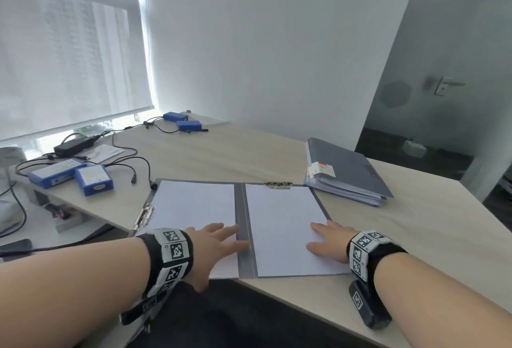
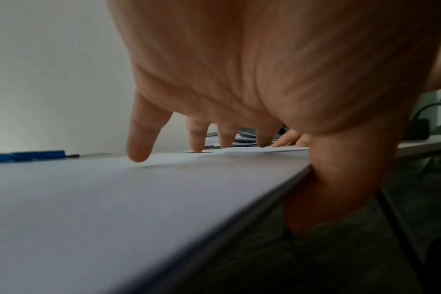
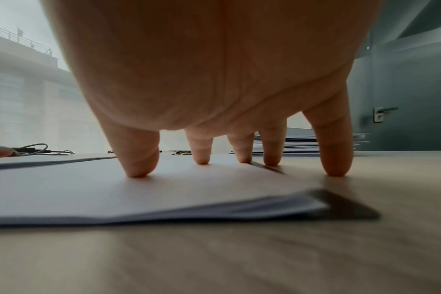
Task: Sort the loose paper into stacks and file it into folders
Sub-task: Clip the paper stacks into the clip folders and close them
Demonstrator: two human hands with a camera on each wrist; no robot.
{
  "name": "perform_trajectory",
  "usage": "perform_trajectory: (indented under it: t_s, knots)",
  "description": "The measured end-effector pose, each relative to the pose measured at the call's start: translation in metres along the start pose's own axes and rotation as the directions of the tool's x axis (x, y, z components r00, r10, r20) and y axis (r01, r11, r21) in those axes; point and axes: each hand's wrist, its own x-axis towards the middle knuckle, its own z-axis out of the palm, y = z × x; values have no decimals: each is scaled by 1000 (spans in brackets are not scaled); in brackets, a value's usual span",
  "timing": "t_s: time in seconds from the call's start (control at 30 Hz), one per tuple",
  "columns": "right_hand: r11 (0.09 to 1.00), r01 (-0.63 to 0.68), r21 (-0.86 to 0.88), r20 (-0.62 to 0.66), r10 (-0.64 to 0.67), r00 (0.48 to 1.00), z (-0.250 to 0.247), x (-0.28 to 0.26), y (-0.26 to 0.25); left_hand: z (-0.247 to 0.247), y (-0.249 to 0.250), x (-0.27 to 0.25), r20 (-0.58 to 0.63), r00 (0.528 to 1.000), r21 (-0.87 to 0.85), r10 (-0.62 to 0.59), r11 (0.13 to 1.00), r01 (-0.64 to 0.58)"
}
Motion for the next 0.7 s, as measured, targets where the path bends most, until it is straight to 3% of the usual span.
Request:
perform_trajectory:
  t_s: [0.17, 0.3, 0.5, 0.7]
  knots:
    - [999, -44, 10, 8, 44, 999, 3, 5, -3, -15, -19, -5, -113, 988, -35, -106, 994, 103]
    - [997, -73, 10, 8, 72, 997, 4, 7, -6, -36, -35, -8, -276, 930, -109, -244, 969, 222]
    - [996, -88, 14, 32, 88, 996, -1, 8, -8, -55, -53, -7, -501, 793, -116, -346, 935, 334]
    - [997, -81, -1, 30, 81, 996, -4, 10, -7, -74, -51, -2, -750, 563, -176, -347, 925, 336]
